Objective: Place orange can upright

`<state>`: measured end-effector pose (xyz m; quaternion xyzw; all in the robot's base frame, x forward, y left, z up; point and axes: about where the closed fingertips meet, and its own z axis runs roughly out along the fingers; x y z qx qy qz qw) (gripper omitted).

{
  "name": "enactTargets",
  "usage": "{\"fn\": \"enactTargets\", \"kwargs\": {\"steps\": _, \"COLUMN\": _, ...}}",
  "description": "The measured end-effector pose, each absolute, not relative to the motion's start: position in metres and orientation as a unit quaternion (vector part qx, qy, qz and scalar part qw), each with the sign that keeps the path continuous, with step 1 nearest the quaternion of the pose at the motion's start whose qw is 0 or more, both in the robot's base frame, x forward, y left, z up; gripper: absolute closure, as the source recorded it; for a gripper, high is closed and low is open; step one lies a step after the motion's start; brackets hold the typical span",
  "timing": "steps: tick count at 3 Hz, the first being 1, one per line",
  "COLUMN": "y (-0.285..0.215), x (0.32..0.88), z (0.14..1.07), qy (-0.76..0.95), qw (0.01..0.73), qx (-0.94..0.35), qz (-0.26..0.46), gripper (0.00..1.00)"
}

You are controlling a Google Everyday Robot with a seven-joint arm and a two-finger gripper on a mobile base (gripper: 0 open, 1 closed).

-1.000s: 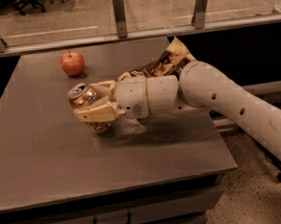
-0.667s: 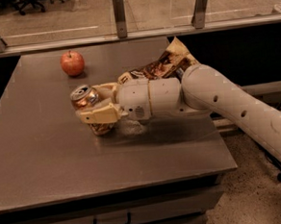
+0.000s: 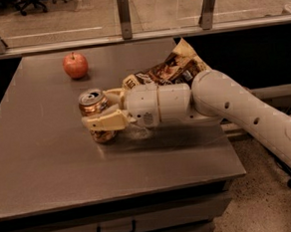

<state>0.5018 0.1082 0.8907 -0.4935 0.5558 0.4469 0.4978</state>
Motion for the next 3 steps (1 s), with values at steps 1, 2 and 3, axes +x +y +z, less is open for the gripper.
{"fn": "enactTargets", "kwargs": {"steps": 1, "y": 0.108, "x": 0.502, "z": 0.891, "qy": 0.556, "qw": 0.498, "qx": -0.494, "qz": 0.447, "gripper": 0.13}}
{"fn": "enactTargets", "kwargs": {"steps": 2, "y": 0.088, "x": 0.488, "z": 0.894, "qy": 0.58, "qw": 0.501, "qx": -0.492, "qz": 0.413, "gripper": 0.0}}
{"fn": "enactTargets", "kwargs": {"steps": 3, "y": 0.046, "x": 0.454, "z": 0.91, "qy": 0.61, "qw": 0.501, "qx": -0.496, "qz": 0.361, "gripper": 0.0}}
